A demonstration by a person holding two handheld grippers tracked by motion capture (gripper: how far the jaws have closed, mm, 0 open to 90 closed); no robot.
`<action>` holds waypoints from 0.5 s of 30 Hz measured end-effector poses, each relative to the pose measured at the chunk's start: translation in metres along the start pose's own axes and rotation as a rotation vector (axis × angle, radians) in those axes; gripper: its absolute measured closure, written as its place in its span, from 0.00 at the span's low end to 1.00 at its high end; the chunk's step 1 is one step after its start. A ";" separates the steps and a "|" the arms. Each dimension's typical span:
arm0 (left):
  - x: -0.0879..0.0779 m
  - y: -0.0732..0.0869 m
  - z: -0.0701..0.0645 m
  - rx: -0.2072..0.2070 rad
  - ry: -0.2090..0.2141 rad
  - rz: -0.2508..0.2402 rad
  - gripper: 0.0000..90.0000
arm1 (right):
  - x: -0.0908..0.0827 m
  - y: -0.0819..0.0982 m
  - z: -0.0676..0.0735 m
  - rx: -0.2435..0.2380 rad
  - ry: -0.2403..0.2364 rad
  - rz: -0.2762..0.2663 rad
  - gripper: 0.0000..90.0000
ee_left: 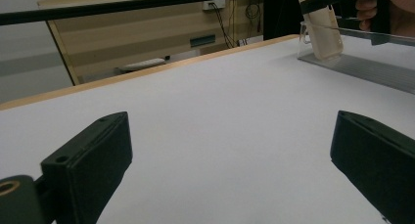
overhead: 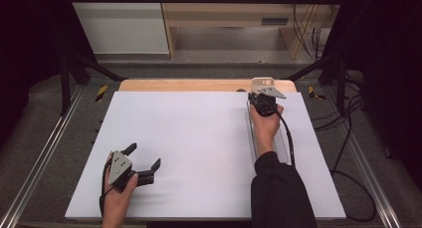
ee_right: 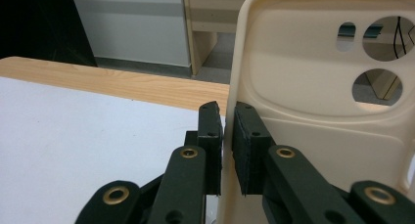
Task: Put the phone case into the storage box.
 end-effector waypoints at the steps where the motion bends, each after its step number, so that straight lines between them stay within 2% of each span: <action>1: 0.000 0.000 0.000 0.000 0.000 0.000 0.02 | 0.000 0.000 0.000 0.000 0.000 0.000 0.91; 15: 0.000 0.000 0.000 0.000 -0.001 -0.001 0.02 | -0.008 -0.005 -0.003 -0.011 0.019 0.004 0.85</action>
Point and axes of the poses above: each handheld gripper's, and its own axes: x roughly forward along the jaws, y roughly out of its underside, z roughly to its left, the point moved 4 cm from there along x, roughly forward along the jaws, and after that the axes turned 14 degrees about -y, right-handed, at the moved point
